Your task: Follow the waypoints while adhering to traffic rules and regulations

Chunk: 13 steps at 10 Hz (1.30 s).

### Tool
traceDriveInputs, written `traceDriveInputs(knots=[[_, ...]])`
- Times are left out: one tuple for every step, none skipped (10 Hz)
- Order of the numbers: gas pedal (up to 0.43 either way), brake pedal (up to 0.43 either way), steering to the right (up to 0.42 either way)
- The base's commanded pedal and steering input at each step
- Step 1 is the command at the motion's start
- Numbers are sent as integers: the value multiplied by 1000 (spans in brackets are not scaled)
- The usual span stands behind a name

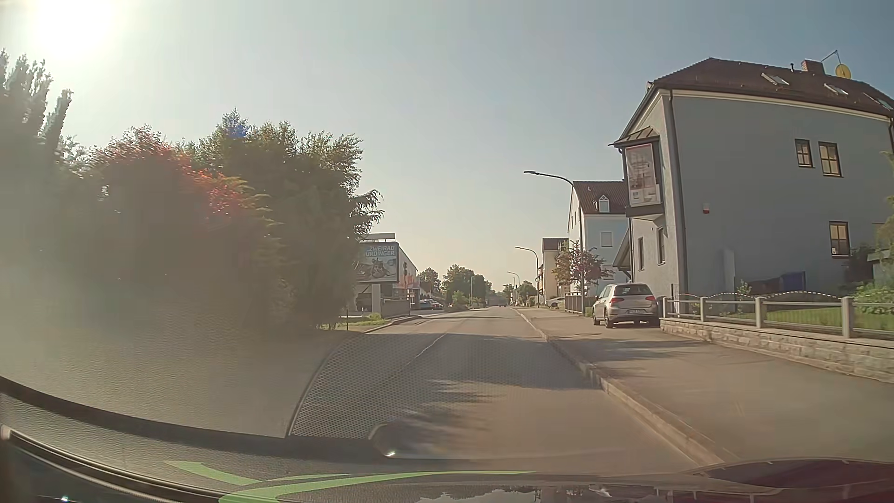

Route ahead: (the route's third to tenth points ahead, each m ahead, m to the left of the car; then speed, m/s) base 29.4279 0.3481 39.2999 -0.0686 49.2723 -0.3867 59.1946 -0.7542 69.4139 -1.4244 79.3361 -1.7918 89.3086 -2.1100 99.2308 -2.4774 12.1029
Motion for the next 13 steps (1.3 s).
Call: traceDriveInputs(knots=[[150,0,19],[150,0,18],[150,0,18],[150,0,16],[150,0,15],[150,0,13],[150,0,12],[150,0,11],[150,0,8],[150,0,7],[150,0,7],[150,0,6],[150,0,6]])
